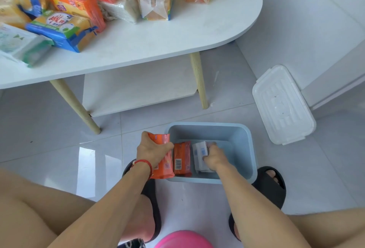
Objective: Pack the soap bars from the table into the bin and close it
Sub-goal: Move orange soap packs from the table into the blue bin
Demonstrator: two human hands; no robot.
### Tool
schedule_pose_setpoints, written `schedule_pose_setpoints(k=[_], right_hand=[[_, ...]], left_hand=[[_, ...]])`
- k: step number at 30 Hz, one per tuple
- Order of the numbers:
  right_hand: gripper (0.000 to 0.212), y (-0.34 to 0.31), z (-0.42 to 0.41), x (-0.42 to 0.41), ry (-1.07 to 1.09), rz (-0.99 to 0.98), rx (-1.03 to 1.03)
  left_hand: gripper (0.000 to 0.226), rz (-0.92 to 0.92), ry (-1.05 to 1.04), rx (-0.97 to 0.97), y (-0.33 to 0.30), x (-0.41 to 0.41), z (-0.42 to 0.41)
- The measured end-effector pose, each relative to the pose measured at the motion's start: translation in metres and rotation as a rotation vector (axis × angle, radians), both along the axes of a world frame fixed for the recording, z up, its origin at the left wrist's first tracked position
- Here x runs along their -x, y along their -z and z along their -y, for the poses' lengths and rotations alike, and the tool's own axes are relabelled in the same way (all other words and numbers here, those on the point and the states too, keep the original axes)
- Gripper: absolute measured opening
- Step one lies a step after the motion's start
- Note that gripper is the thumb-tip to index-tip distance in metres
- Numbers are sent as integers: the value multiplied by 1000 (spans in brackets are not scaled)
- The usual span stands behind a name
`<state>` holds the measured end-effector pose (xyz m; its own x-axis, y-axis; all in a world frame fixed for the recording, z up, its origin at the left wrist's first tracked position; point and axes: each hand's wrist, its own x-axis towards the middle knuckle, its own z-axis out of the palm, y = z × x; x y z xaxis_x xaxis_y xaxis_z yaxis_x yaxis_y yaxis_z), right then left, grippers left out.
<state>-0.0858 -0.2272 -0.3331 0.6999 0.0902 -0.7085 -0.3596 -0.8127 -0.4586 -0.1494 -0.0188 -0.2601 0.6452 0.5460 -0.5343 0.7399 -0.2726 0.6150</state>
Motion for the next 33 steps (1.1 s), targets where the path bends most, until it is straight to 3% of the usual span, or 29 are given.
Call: schedule_pose_setpoints(k=[6, 10, 12, 14, 16, 18, 20, 21, 22, 24, 27, 30, 33], right_hand=[[41, 5, -16, 5, -204, -64, 125], [43, -15, -16, -1, -234, -180, 153], [33, -35, -17, -9, -262, -77, 176], [23, -58, -22, -17, -190, -19, -9], [28, -86, -23, -23, -61, -174, -391], [35, -106, -20, -22, -41, -349, -641], [41, -108, -10, -17, -90, -311, -625], [42, -104, -4, -15, -85, -243, -563], [40, -97, 5, -13, -58, -173, -498], [33, -83, 25, -15, -30, -79, -347], [31, -62, 53, -18, -76, -11, -12], [33, -44, 50, -15, -31, 42, 163], [33, -22, 36, -6, -14, 70, 204]], left_hand=[[63, -91, 61, 0, 6, 7, 2], [62, -53, 40, -32, -2, 5, 5], [59, 21, 39, -16, -8, 0, 12], [58, 68, 36, 34, -19, -7, 24], [61, 81, -17, 149, -28, -13, 36], [58, 105, -76, 402, -34, -15, 45], [48, 143, -65, 622, -35, -16, 53], [44, 142, -14, 622, -34, -16, 55], [42, 127, 68, 515, -34, -16, 56], [43, 160, 238, 63, -28, -17, 52], [43, 271, 227, -362, -20, -11, 37], [53, 47, 250, -417, -6, -4, 25], [45, 18, 336, -345, 7, 3, 25]])
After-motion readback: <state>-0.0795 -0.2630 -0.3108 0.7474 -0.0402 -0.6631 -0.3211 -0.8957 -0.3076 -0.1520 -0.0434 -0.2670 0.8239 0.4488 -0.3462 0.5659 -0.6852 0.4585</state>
